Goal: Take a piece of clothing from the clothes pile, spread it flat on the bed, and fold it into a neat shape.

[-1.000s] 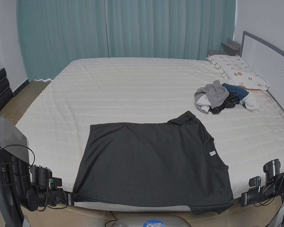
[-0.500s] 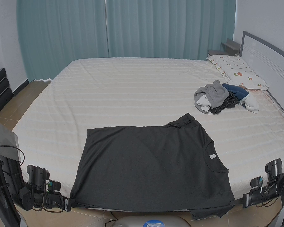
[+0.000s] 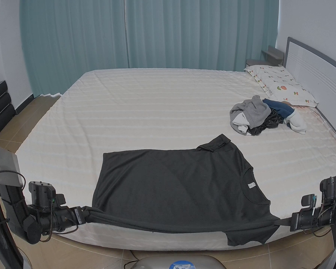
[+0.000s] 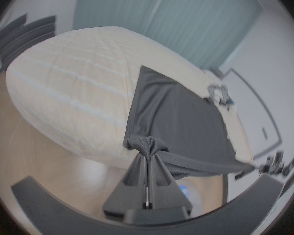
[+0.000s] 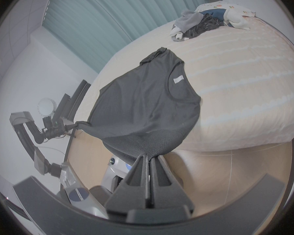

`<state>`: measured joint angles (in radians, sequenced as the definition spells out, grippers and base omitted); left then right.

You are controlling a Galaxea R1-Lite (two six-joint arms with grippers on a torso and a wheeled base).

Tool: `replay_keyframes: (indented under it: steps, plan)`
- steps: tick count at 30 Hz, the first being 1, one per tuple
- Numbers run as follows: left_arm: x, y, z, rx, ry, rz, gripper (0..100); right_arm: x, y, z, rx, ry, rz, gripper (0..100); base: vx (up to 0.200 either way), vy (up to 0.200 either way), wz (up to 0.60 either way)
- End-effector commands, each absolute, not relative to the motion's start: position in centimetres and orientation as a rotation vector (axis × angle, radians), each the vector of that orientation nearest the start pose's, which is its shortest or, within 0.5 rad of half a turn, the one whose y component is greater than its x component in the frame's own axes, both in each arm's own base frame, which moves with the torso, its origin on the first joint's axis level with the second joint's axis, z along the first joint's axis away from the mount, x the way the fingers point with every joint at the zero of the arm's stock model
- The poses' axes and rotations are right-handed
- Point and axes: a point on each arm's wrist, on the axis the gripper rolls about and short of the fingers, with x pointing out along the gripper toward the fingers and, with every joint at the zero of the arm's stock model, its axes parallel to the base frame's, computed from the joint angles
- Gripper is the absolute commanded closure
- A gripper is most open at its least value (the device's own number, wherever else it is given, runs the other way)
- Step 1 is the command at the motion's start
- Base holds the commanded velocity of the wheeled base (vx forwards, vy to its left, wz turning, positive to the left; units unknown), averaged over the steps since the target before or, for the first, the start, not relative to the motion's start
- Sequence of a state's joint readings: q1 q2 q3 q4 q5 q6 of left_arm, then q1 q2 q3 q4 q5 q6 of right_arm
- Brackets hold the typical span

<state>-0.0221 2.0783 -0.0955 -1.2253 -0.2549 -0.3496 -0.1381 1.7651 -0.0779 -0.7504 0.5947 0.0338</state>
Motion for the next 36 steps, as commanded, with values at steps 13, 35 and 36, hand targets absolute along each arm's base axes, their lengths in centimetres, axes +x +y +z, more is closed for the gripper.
replay_keyframes:
  steps: [13,35,36]
  plan:
    - [27.1,-2.9,1.9,-0.697,0.617,-0.057,100,23.2,-0.7,5.7,0.497,0.767,0.398,100,0.0,0.0,0.0]
    - [24.3,-2.6,3.2,-0.498,0.794,0.025,100,19.7,-0.4,6.7,0.481,0.745,0.404,100,0.0,0.0,0.0]
    - [24.3,-2.6,3.1,-0.494,0.798,0.027,100,19.6,-0.4,6.6,0.481,0.748,0.402,100,0.0,0.0,0.0]
